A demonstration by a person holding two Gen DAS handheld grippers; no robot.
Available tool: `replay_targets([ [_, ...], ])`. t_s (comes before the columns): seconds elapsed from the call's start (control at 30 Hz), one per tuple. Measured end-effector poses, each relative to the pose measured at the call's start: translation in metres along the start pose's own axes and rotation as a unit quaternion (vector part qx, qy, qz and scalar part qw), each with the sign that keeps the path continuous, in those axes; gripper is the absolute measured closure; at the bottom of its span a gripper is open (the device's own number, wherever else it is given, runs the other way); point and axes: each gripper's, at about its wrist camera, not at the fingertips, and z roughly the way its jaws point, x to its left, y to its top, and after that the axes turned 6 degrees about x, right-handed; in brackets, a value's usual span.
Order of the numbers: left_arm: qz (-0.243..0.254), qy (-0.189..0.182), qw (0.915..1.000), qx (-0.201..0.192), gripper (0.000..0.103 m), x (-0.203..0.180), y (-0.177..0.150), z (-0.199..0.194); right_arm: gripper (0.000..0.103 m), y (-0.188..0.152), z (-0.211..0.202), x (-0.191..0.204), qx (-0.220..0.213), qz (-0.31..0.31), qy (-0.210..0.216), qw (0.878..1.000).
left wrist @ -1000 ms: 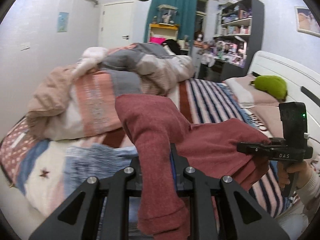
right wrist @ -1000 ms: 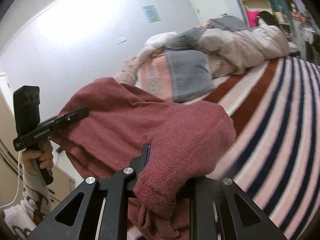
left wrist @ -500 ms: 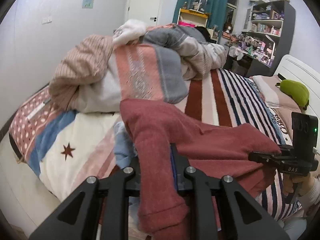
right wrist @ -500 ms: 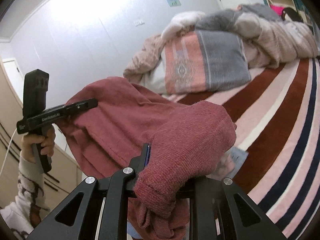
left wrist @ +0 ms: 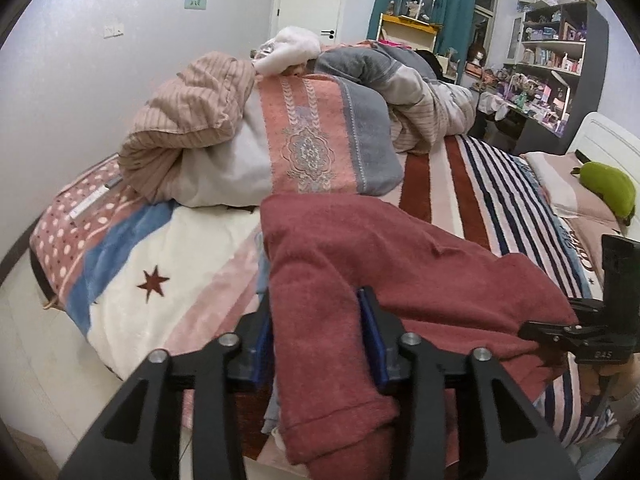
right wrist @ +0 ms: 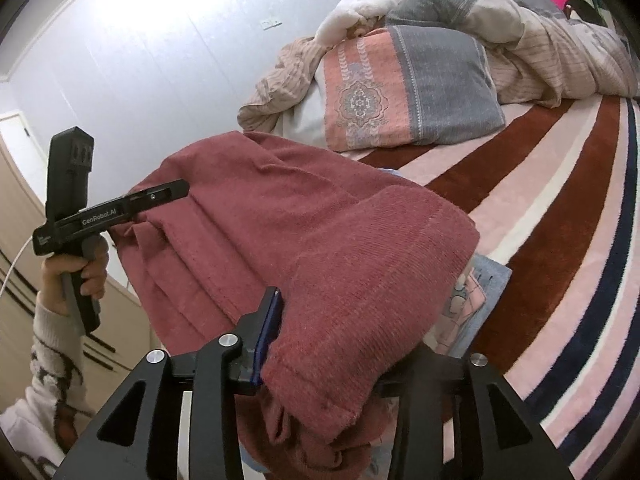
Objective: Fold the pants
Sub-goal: 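Carry the pants bundle with the left tool onto the folded clothes pile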
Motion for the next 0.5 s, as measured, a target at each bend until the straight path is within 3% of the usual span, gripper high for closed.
replay_targets([
  [0.13,0.011,0.019,0.9997,-0.006,0.06,-0.009,0.001,-0.006,0.06,-0.005,-0.006,-0.003,0.0,0.003,-0.007,1.0],
  [0.2,0.024,0.045,0.9986,-0.013,0.054,-0.017,0.001,-0.012,0.059,-0.006,-0.01,-0.004,0.0,0.003,-0.011,1.0],
  [0.33,0.03,0.062,0.9972,-0.029,0.037,-0.027,-0.001,-0.028,0.052,-0.012,-0.023,0.002,-0.002,-0.009,-0.028,1.0],
  [0.5,0.044,0.09,0.9933,-0.057,0.028,-0.05,-0.009,-0.05,0.047,-0.026,-0.047,0.002,-0.008,-0.006,-0.044,0.999],
])
